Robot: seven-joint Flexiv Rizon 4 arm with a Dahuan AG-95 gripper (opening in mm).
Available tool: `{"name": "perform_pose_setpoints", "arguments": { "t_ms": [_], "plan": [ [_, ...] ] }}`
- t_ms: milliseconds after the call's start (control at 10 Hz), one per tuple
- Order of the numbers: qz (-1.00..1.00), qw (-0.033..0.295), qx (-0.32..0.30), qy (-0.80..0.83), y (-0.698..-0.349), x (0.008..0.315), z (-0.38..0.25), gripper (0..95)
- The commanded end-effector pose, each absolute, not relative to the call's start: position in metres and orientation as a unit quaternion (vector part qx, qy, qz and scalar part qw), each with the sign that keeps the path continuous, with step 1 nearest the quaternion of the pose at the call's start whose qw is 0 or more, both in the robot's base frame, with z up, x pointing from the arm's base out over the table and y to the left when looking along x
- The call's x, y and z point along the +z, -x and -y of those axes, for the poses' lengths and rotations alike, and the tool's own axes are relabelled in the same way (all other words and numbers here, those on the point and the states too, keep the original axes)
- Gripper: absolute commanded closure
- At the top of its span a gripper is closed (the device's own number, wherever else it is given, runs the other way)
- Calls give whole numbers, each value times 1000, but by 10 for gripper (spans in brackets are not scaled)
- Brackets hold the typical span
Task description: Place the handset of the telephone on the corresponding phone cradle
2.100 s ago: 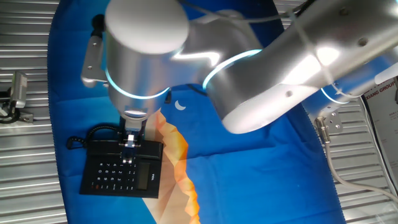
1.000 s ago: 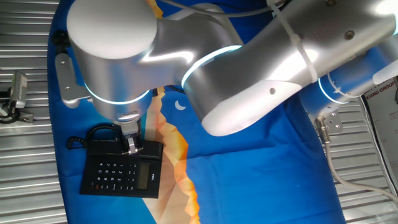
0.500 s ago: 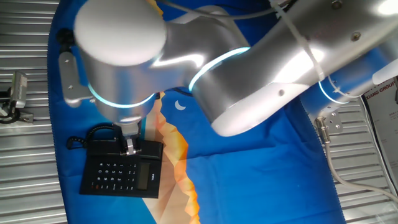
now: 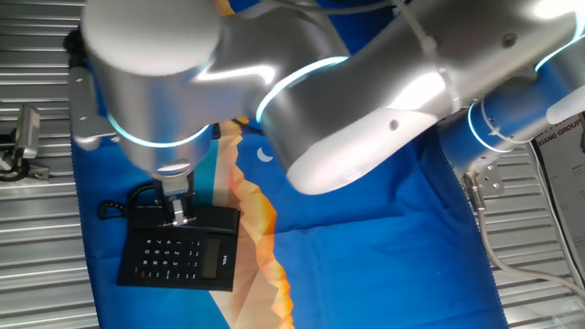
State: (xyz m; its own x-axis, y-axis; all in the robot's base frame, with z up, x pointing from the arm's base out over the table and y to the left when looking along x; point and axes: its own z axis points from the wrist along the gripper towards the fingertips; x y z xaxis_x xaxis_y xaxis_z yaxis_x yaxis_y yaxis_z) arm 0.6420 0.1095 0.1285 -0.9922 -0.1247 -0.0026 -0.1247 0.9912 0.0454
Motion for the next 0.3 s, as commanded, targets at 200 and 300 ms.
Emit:
{"name": "perform_pose_setpoints", "arguments": {
  "t_ms": [200,300],
  "plan": [
    [998,0,-30,-61,-640,131,-108,950],
    [998,1,-32,-60,-640,131,-108,950]
  ]
}}
